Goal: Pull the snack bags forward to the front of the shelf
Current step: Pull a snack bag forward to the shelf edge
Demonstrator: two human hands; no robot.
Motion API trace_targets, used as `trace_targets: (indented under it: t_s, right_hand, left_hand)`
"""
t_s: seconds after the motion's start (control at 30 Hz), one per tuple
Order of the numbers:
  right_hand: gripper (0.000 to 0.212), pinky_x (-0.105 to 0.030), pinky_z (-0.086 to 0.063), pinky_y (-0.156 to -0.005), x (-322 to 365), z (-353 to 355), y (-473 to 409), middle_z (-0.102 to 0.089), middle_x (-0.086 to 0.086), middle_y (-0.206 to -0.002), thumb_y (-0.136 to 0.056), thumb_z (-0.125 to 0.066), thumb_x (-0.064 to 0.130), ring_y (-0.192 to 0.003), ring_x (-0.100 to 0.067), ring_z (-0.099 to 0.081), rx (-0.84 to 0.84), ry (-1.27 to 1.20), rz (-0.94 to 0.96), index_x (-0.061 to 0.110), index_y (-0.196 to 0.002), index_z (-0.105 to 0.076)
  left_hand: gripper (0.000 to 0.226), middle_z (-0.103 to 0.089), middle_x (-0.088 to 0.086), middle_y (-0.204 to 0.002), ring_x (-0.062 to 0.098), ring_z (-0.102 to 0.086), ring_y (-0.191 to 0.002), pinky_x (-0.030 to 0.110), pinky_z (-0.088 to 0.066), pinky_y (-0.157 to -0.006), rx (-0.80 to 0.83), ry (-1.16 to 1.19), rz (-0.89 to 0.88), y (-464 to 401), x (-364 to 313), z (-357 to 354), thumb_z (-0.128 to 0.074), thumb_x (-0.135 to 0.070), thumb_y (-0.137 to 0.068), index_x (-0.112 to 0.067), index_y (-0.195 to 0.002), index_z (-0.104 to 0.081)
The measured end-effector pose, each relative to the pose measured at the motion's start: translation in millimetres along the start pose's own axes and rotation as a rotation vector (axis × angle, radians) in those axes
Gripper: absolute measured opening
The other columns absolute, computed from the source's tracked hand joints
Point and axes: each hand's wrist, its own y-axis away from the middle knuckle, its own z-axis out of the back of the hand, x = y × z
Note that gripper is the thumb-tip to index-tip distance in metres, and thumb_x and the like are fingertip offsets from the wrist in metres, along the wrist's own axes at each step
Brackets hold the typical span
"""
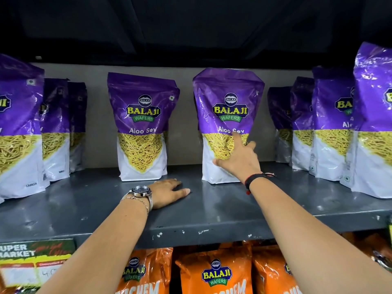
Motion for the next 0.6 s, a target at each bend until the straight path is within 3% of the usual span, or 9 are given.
trace_targets:
  t_s: [0.6]
  right_hand:
    - [0.093,-0.042,-0.047,-0.087,-1.8,23.2,37.3,-0.032,-0.020,-0.132,-0.071,-0.073,0.044,-0.111,-0.044,-0.050,-0.054,0.074,-0.004,0.029,-0.144,-0.017]
  left_hand:
    - [0.061,-0.023,0.003,-0.155,0.017,-0.022,-0.142,0.027,-0.016,-0.115,0.000,-0.013,-0.018,-0.6,0.8,0.7,-0.034,-0.048,-0.092,-0.015,-0.143,-0.030]
